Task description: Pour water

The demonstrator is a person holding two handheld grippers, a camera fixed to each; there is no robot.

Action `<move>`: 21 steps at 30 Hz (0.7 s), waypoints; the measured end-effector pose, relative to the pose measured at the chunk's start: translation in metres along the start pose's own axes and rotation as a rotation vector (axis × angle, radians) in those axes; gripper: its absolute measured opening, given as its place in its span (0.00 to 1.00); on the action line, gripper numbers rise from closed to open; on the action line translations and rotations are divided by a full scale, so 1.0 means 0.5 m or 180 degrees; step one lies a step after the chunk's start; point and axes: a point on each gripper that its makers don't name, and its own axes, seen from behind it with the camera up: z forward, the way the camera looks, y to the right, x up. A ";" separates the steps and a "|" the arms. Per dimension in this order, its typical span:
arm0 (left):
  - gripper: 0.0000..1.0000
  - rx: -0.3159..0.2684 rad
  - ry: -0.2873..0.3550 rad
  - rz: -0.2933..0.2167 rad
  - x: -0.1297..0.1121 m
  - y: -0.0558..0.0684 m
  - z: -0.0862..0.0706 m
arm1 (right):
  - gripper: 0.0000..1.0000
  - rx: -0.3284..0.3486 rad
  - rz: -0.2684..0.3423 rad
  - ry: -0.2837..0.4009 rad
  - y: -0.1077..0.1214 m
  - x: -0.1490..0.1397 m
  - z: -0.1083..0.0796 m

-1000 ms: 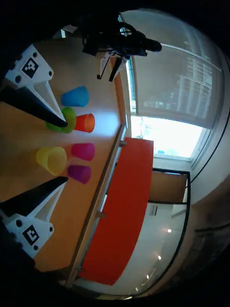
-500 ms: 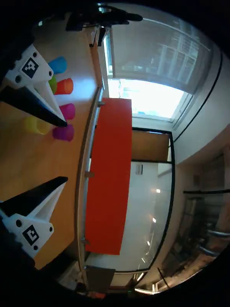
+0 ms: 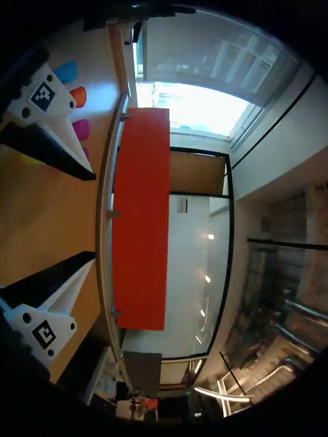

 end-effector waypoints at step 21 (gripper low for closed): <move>0.96 0.0173 0.0224 -0.0126 0.017 -0.008 0.028 | 1.00 -0.0198 0.0029 -0.0031 0.013 0.001 -0.022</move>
